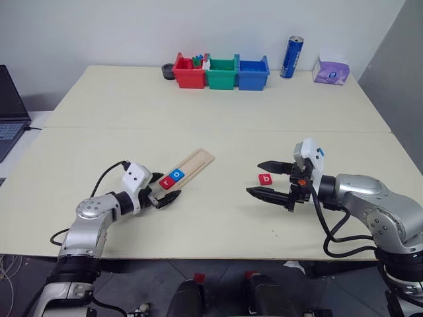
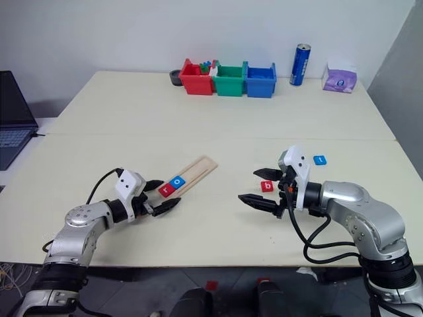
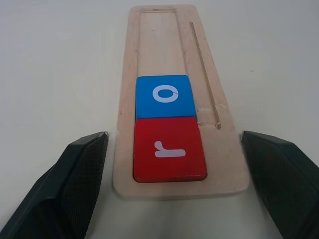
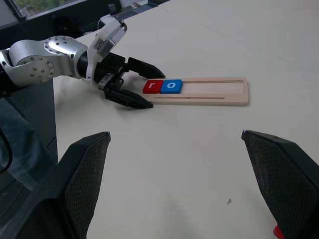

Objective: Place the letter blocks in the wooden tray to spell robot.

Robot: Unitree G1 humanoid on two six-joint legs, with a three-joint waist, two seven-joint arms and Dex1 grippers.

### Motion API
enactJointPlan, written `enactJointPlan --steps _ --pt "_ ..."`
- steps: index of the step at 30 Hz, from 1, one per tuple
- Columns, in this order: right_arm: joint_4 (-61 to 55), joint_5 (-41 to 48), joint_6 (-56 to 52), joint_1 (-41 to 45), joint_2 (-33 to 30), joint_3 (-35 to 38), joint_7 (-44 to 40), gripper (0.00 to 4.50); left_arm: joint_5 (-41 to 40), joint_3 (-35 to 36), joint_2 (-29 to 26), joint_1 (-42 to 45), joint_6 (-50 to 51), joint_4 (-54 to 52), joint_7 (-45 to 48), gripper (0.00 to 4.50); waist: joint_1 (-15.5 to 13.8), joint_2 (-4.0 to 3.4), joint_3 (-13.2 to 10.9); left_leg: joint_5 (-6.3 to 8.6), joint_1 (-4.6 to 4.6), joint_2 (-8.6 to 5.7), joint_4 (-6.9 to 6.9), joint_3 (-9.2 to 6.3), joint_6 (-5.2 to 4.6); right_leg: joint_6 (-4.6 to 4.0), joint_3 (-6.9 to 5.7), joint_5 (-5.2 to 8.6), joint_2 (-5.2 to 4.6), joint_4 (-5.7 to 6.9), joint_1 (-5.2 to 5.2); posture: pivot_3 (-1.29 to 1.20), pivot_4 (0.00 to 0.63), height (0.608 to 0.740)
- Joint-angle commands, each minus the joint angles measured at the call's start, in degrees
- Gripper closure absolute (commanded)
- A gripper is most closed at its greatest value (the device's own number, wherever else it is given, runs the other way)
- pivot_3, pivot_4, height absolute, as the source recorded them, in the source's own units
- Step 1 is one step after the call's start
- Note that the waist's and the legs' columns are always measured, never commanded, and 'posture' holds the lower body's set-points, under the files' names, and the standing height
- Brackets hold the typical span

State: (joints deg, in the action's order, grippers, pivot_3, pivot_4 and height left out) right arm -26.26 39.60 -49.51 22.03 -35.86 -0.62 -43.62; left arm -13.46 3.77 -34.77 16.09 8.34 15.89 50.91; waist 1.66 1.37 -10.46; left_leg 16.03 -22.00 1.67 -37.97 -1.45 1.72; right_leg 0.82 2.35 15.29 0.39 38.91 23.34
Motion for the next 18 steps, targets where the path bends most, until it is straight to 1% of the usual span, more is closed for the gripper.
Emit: enactJointPlan --steps 1,2,3,5,7,15,18 --pt "-2.2 1.44 0.14 1.46 -0.31 1.5 0.24 0.01 1.3 -0.92 -0.01 0.72 -1.26 1.97 0.5 0.0 0.01 0.0 0.0 0.0 0.0 0.0 0.0 0.0 0.0 0.0 0.01 0.0 0.0 0.01 0.0 0.0 0.15 0.74" --pt "-2.17 1.44 0.13 1.52 -0.28 1.49 0.31 0.01 1.3 -1.03 -0.02 0.91 -1.48 2.38 0.77 0.0 0.01 0.0 0.0 0.0 0.0 0.0 -0.01 0.0 0.0 0.0 0.01 0.0 0.0 0.02 0.0 0.0 0.15 0.74" --pt "-2.12 1.44 0.12 1.61 -0.25 1.48 0.37 0.0 1.31 -1.1 -0.03 1.13 -1.71 2.8 1.03 0.18 0.0 0.0 0.0 0.0 0.01 0.0 -0.01 0.0 0.0 0.0 0.0 0.0 -0.01 0.02 0.0 0.0 0.15 0.74" --pt "-2.0 1.45 0.09 1.75 -0.2 1.52 0.49 0.0 1.26 -1.16 -0.02 1.65 -2.1 3.57 1.51 0.55 0.01 0.0 0.0 0.0 0.01 0.0 -0.01 0.0 0.0 0.0 -0.01 0.0 -0.01 0.03 0.0 0.0 0.15 0.74" --pt "-1.97 1.46 0.02 1.83 -0.14 1.59 0.66 0.0 1.06 -1.21 -0.07 2.16 -2.26 4.07 2.01 1.1 0.01 0.0 0.0 0.0 0.02 0.0 -0.01 -0.01 0.0 0.0 0.0 0.0 -0.01 0.05 0.0 0.0 0.15 0.74" --pt "-2.44 1.57 -0.02 1.21 -0.33 1.84 1.1 0.0 2.4 -2.66 -0.06 4.1 -3.78 4.57 3.18 1.11 -0.02 0.0 0.0 0.0 0.01 -0.01 -0.02 -0.01 0.0 0.0 -0.01 0.0 -0.01 0.05 0.0 0.0 0.15 0.74" --pt "-2.39 1.02 0.67 0.46 -1.42 1.85 0.11 0.0 1.5 -4.86 0.08 3.75 -4.45 1.02 7.53 1.11 -0.13 0.0 0.0 0.0 0.0 -0.01 -0.02 -0.01 0.0 0.0 -0.01 0.0 -0.01 0.05 0.0 0.0 0.15 0.74"
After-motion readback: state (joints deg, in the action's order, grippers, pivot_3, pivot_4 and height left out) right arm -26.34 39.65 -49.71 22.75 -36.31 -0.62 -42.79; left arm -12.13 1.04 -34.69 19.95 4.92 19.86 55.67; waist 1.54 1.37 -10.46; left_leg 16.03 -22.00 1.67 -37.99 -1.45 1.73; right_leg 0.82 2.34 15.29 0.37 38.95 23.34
